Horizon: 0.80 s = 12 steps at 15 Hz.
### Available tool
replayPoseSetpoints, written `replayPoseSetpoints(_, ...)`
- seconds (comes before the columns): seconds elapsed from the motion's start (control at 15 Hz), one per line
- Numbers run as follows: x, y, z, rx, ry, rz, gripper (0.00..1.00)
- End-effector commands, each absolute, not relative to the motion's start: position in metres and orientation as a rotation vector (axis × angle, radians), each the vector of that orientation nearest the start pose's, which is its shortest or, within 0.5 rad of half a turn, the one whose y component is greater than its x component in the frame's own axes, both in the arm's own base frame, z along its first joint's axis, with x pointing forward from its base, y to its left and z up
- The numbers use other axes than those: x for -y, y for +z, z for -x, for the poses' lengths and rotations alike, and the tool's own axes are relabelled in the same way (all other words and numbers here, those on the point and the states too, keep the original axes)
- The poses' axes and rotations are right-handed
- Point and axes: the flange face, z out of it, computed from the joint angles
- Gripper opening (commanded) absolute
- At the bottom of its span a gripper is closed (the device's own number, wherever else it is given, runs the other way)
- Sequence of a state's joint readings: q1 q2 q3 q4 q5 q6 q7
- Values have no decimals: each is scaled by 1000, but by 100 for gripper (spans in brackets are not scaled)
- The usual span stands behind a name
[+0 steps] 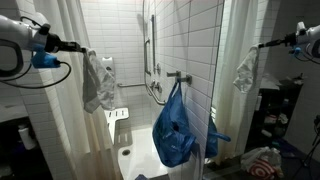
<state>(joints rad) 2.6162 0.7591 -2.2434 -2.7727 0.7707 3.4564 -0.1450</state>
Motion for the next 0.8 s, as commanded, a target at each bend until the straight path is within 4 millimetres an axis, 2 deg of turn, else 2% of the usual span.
replayPoseSetpoints(0.0,-108,484,-351,-178,-2031,2718,1)
replayPoseSetpoints(0.2,-106,433,-350,-195,-1861,2894,1)
replayPoseSetpoints(0.4,-103,393,-340,-196,-1789,2972,1)
replayPoseSetpoints(0.47,-105,403,-345,-230,-1778,2932,3)
replayPoseSetpoints(0.6,-107,389,-340,-212,-1776,2963,3)
replayPoseSetpoints(0.73,-108,389,-339,-206,-1783,2965,3)
